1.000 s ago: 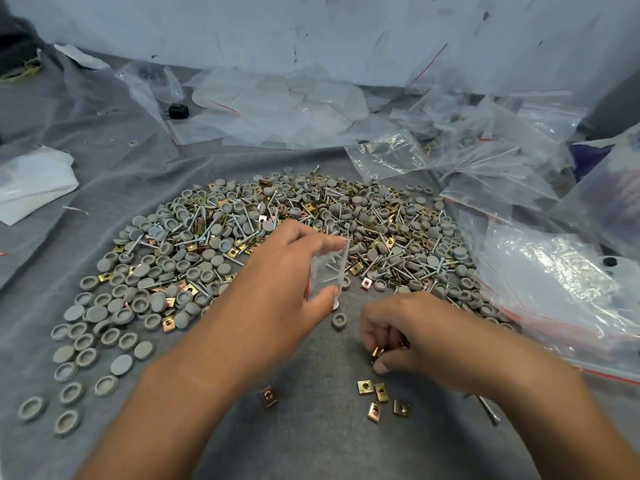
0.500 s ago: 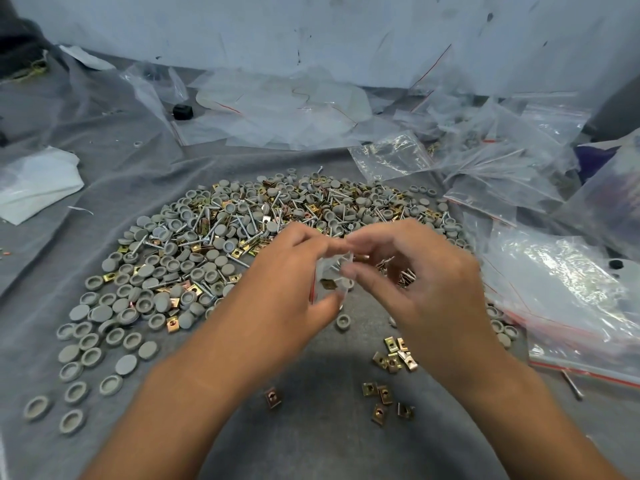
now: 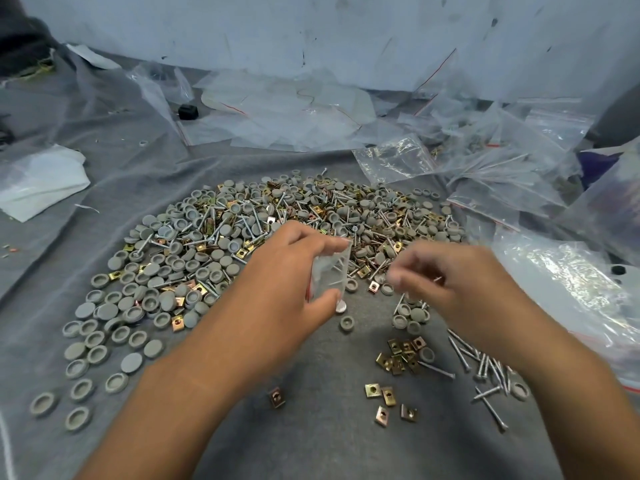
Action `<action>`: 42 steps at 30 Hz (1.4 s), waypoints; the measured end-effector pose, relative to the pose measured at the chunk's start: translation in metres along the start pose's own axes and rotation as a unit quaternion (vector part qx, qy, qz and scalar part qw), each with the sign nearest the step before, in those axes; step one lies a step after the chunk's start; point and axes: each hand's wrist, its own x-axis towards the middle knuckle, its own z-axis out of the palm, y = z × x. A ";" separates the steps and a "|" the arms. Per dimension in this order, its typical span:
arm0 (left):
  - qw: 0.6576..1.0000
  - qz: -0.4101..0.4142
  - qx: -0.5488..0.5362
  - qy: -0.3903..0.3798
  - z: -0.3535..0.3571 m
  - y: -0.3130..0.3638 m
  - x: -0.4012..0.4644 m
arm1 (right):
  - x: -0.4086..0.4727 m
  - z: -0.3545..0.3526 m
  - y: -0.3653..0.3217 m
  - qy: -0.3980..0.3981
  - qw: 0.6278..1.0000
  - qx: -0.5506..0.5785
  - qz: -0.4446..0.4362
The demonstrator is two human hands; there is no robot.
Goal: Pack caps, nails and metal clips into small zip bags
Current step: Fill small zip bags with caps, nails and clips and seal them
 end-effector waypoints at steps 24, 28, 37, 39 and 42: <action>1.000 -0.009 0.015 -0.010 0.001 0.003 0.000 | 0.002 0.013 0.028 -0.080 0.996 -0.044 0.004; 1.000 -0.007 0.022 -0.011 0.001 0.002 0.000 | 0.004 0.017 0.025 -0.100 0.993 -0.060 -0.013; 1.000 -0.004 0.022 -0.007 -0.001 0.002 -0.001 | 0.005 0.031 0.026 -0.161 0.977 -0.130 -0.051; 1.000 -0.004 0.023 -0.006 -0.001 0.001 -0.001 | 0.005 0.032 0.028 -0.152 0.979 -0.126 -0.053; 1.000 -0.006 0.021 -0.004 -0.001 0.000 -0.001 | 0.005 0.030 0.024 -0.091 0.992 -0.058 -0.059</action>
